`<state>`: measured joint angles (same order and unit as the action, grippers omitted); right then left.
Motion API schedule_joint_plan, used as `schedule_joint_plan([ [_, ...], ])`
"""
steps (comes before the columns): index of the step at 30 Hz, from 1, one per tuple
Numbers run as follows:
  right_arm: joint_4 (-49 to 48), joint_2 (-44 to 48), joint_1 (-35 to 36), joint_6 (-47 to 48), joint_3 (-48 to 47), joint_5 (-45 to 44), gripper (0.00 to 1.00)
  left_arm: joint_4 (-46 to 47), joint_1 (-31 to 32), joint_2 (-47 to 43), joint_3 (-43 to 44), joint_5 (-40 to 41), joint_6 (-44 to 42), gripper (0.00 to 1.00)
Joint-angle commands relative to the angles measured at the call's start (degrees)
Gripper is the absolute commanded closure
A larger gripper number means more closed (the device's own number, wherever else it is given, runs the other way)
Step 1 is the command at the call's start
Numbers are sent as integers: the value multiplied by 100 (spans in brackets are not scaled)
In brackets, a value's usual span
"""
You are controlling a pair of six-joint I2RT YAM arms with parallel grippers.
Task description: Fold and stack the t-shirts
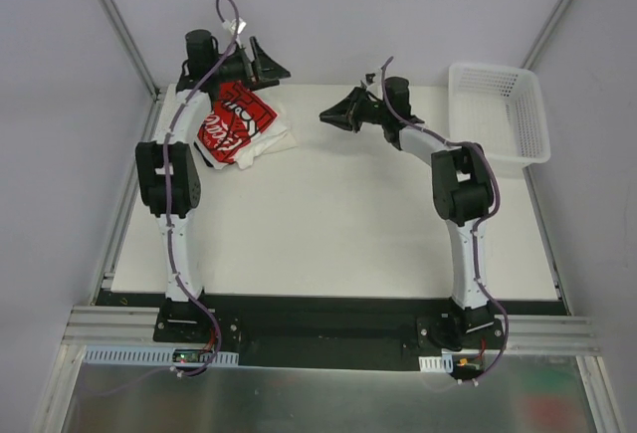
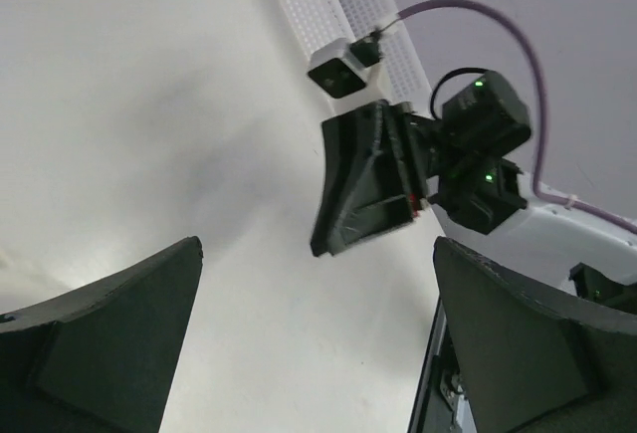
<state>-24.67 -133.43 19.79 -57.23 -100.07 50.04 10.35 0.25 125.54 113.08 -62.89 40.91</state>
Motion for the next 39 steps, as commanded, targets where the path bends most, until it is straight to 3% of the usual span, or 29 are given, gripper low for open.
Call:
schedule_joint_plan([
  [1,-214,826,-115,528,409,506,79,-1539,528,734,1021,57,-723,1],
  [5,-214,1108,-283,660,725,656,79,-2044,853,1445,1805,312,-917,1],
  [22,-381,2031,-722,626,1438,674,79,-2397,863,2379,1525,1673,-725,1],
  [35,-460,2470,-1276,503,1622,630,78,-2722,195,1642,848,3606,-496,1],
  [39,-521,2436,-1311,459,1649,630,78,-2793,10,1483,663,3749,-513,1],
])
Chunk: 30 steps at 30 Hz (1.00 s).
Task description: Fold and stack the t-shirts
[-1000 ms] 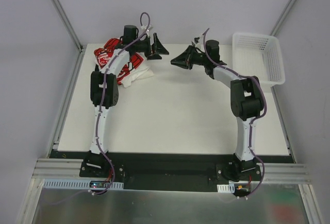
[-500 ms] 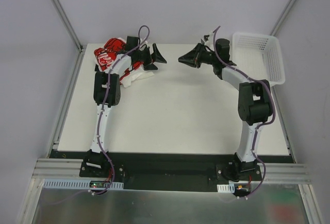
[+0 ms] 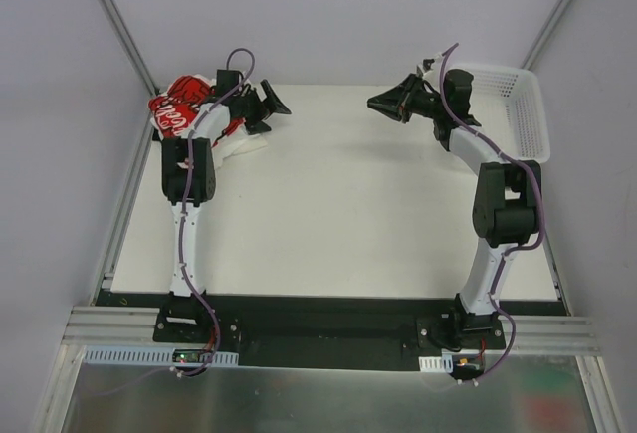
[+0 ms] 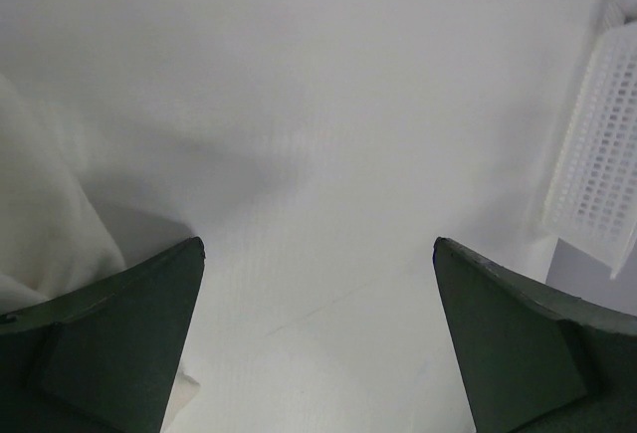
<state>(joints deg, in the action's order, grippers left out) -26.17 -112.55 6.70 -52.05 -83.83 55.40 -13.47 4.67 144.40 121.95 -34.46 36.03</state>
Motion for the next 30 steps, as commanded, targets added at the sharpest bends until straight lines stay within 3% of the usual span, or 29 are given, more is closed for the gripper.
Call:
schedule_joint_plan([
  [1,-406,339,-2,-77,25,85,78,-445,-588,-430,-311,932,-52,1],
  [23,-696,691,7,-183,491,-29,77,-437,-783,-1177,-1165,941,-614,1],
  [27,-477,455,7,80,237,102,75,-437,-546,-1387,-797,397,-1422,1],
  [30,-309,25,-2,265,-299,454,69,-402,-476,-1537,-296,-691,-1915,1],
])
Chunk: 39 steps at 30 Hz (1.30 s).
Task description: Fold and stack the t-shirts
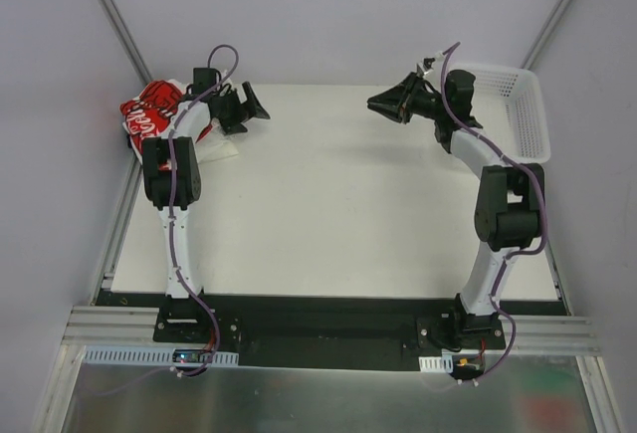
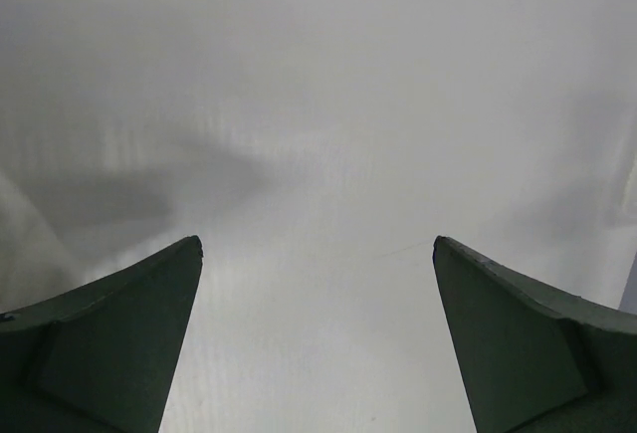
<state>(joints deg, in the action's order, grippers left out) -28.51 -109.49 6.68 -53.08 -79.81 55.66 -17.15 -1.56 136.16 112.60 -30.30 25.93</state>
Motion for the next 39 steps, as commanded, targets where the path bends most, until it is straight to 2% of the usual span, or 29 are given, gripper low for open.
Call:
schedule_joint_plan([
  [1,-67,-396,9,395,-981,524,67,-17,295,-722,911,-1779,-923,1],
  [4,-119,-766,-35,421,-1316,849,61,97,367,-783,1298,-2680,-819,1],
  [5,-119,-854,-44,439,-1396,1024,60,132,437,-819,1378,-3152,-809,1],
  [7,-84,-994,-79,439,-1467,1070,59,141,507,-871,1467,-3586,-766,1],
  [9,125,-1004,-131,596,-1450,1044,58,150,639,-1160,1171,-3588,-791,1],
  [10,405,-934,-140,1032,-1450,1000,57,150,701,-1449,1012,-3483,-948,1],
  [12,1868,-750,-140,2041,-1598,720,56,141,884,-1749,573,-3132,-1090,1],
  [13,2807,-514,-132,3605,-1790,-169,56,141,938,-2081,414,-2948,-1212,1],
  [14,4643,-346,-62,4290,-1949,-831,55,141,1026,-2293,238,-2720,-1353,1],
  [15,5279,-214,26,4828,-2264,-1559,55,141,1122,-2539,-146,-1830,-1528,1],
  [16,5677,-74,122,5268,-2293,-2933,55,141,1410,-3029,-350,-1308,-2008,1],
  [17,5864,284,280,5725,-2232,-3408,55,141,1578,-3260,-526,-659,-2300,1],
  [18,5735,462,316,5825,-1849,-3656,55,194,1745,-3471,-885,383,-2538,1],
  [20,4957,1093,308,5626,-1321,-4044,55,658,2168,-3981,-1264,1260,-3041,1],
  [23,3619,1789,351,5519,-169,-4623,53,1711,2309,-4745,-2353,2193,-3086,1],
  [24,3303,2235,369,5501,86,-4826,53,2202,2310,-4956,-3165,2396,-3042,1],
  [25,2882,2413,395,5554,541,-5176,50,2711,2310,-5402,-3591,2720,-3033,1],
  [26,2660,2572,457,5598,676,-5353,48,3482,2310,-5598,-3996,2966,-2981,1],
  [27,2606,2756,492,5720,764,-5520,47,3699,2301,-5757,-4539,3186,-2858,1],
  [28,2657,2810,527,5791,791,-5922,42,3710,2301,-5924,-4667,3659,-2796,1],
  [32,3096,2828,747,6064,634,-6549,27,2790,2301,-5934,-4817,4522,-2419,1],
  [36,3194,2898,932,6090,844,-6849,15,2322,2301,-5881,-4975,4762,-2005,1],
  [39,3264,3056,1055,6020,1080,-6945,13,2233,2301,-5881,-5063,4570,-1899,1],
])
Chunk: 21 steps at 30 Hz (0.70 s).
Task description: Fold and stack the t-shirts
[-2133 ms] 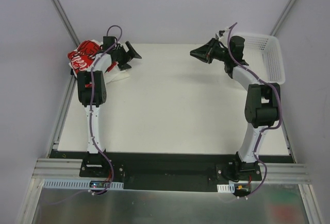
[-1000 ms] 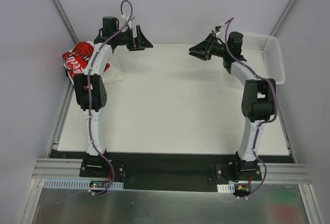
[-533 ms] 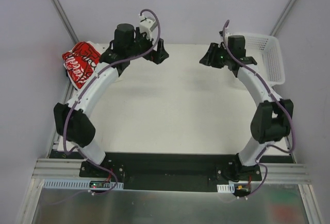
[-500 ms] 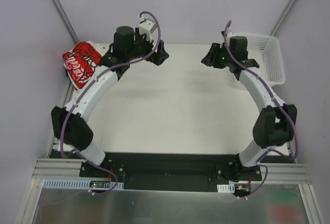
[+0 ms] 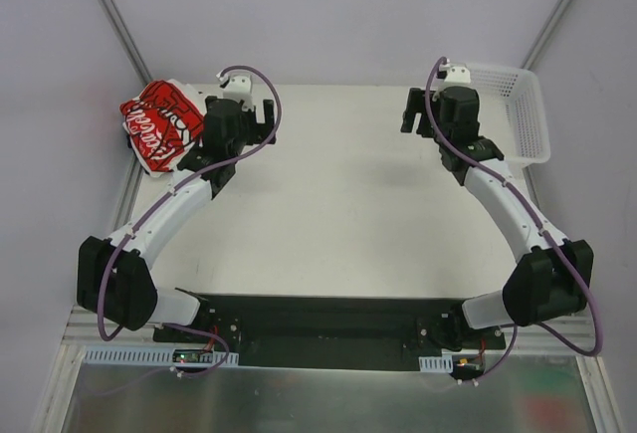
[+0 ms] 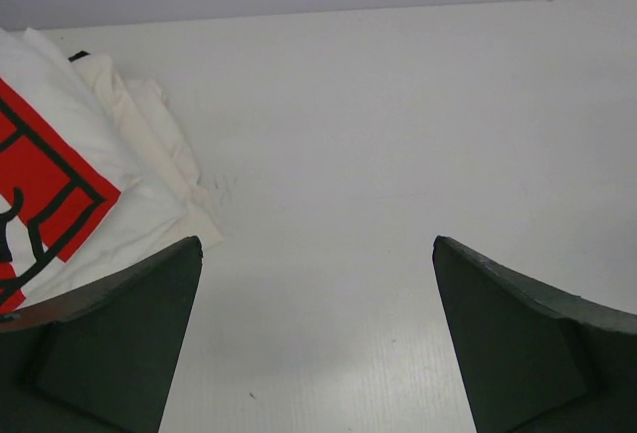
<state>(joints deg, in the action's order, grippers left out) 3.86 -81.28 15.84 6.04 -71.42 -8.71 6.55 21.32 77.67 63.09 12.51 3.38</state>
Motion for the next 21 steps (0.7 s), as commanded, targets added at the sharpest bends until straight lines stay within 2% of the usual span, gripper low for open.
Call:
schedule_joint_plan([
  [1,-51,313,200,108,329,-561,13,-136,21,-41,-121,217,391,1],
  [5,-227,761,359,107,760,-781,13,-127,21,-76,-148,-179,506,1],
  [11,-272,1087,473,160,1095,-939,12,-22,30,-217,-148,-258,638,1],
  [17,-359,1053,526,178,1253,-1106,12,13,30,-182,-192,-153,629,1],
  [21,-359,991,543,187,1227,-1124,16,22,30,-199,-183,-162,638,1],
])
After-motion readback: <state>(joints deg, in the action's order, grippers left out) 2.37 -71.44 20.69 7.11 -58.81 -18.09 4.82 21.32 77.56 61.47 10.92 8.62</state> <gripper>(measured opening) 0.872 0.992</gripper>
